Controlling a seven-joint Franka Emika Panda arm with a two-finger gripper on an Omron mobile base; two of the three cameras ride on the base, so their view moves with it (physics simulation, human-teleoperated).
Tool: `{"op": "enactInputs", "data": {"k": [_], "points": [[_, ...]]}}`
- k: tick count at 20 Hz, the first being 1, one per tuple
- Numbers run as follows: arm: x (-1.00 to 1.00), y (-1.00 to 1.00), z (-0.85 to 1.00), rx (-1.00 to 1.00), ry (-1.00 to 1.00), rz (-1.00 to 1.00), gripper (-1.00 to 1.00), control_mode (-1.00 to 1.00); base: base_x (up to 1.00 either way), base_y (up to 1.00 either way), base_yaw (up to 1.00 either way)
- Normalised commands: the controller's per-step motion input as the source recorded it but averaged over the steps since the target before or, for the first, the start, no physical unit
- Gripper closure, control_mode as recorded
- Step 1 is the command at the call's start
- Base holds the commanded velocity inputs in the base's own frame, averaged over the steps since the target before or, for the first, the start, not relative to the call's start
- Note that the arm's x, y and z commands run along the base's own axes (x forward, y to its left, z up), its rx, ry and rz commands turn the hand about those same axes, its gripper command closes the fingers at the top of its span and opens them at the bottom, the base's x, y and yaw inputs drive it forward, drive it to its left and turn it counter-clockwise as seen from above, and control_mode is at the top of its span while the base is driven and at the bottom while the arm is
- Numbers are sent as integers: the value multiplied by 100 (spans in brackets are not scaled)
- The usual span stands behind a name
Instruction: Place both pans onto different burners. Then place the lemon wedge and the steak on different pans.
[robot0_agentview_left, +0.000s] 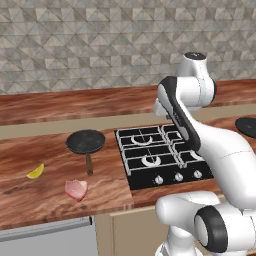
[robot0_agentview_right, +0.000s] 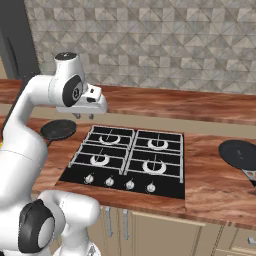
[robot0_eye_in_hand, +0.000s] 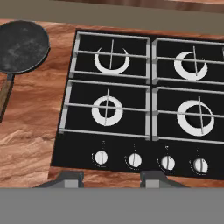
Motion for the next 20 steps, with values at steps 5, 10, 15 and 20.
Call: {"op": "enactInputs", "data": {"k": [5, 10, 15, 20], "points": [[0, -31, 7, 1, 1, 0, -100, -100, 0, 0, 0], [0, -77, 12, 1, 2, 0, -100, -100, 0, 0, 0], [0, -87, 2, 0, 3, 0, -100, -100, 0, 0, 0], [0, -87, 0, 0, 6, 0, -100, -100, 0, 0, 0]]}}
